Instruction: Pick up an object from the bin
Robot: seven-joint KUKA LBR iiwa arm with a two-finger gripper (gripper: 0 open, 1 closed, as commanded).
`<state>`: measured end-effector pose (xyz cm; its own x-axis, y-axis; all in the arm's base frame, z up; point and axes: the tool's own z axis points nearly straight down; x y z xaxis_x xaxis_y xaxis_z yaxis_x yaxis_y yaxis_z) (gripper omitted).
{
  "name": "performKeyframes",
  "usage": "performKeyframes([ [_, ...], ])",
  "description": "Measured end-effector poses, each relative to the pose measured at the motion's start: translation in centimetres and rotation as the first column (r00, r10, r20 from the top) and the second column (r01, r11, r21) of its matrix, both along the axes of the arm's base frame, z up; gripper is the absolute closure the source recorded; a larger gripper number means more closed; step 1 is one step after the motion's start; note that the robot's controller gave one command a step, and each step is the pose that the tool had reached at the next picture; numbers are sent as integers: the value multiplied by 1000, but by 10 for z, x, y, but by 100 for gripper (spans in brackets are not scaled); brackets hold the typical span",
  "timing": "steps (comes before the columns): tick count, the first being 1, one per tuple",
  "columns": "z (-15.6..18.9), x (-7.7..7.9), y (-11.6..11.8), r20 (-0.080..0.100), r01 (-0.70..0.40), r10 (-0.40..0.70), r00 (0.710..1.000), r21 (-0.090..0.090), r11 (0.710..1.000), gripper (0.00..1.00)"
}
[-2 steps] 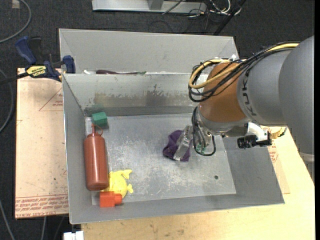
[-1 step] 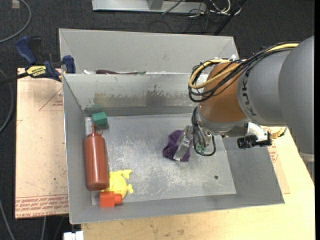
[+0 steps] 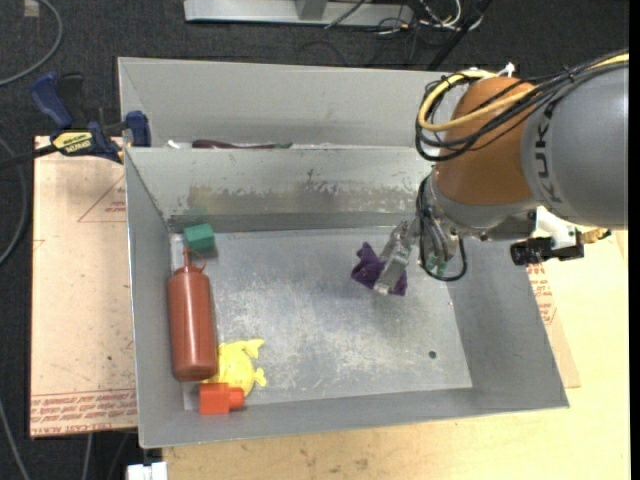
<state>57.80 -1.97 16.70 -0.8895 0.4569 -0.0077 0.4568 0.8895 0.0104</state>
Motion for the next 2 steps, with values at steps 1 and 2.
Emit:
performKeyframes([
  [1,0,0,0,0,0,0,1000,0,1000,100],
  [2,122,10,-9,3,22,-22,1000,0,1000,100],
])
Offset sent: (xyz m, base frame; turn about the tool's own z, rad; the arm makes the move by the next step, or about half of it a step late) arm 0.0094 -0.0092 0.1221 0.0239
